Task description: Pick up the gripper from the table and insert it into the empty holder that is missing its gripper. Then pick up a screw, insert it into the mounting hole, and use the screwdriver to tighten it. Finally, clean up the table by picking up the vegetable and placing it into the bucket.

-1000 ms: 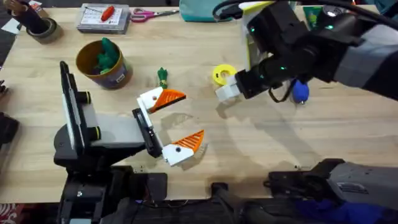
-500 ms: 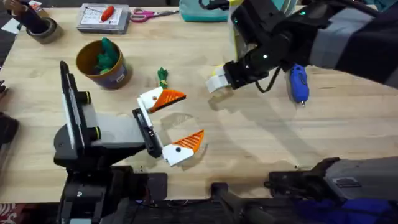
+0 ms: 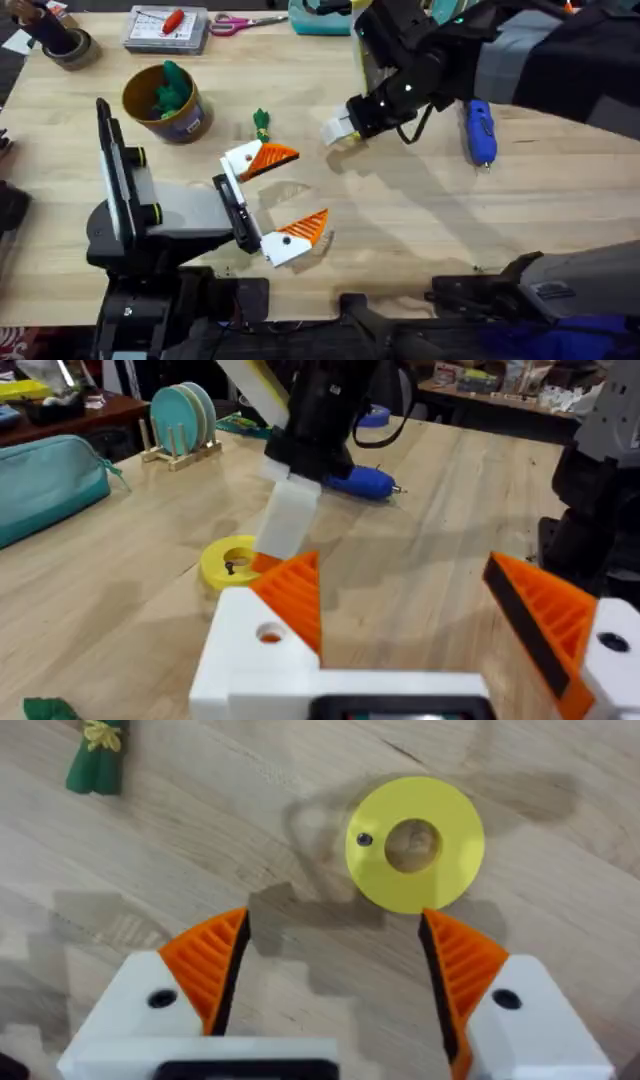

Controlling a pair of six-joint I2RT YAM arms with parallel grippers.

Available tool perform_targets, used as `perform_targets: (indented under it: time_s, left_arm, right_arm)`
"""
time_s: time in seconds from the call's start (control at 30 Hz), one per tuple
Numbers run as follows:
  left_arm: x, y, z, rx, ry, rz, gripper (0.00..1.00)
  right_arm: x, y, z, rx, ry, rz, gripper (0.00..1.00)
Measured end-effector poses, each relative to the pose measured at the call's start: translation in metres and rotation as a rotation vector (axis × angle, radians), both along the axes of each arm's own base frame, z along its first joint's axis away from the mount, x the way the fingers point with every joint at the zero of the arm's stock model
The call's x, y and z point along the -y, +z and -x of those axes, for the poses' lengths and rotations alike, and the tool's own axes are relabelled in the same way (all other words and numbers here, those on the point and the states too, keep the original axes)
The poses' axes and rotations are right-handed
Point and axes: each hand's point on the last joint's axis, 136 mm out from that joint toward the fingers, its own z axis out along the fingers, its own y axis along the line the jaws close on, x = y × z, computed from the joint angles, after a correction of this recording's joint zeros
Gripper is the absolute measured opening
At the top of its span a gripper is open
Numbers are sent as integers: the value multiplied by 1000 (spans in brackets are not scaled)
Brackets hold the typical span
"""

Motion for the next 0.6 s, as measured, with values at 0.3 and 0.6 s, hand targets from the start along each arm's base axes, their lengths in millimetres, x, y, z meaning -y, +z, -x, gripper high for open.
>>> perform_targets:
  time_s: [0.3,0.6]
  left_arm:
    - [0,0,0,0,0,0,985]
    - [0,0,0,0,0,0,985]
  right_arm:
    - [-4,-2,-6,18,8,-7,988]
    - [-9,-11,-13,27,29,-2,970]
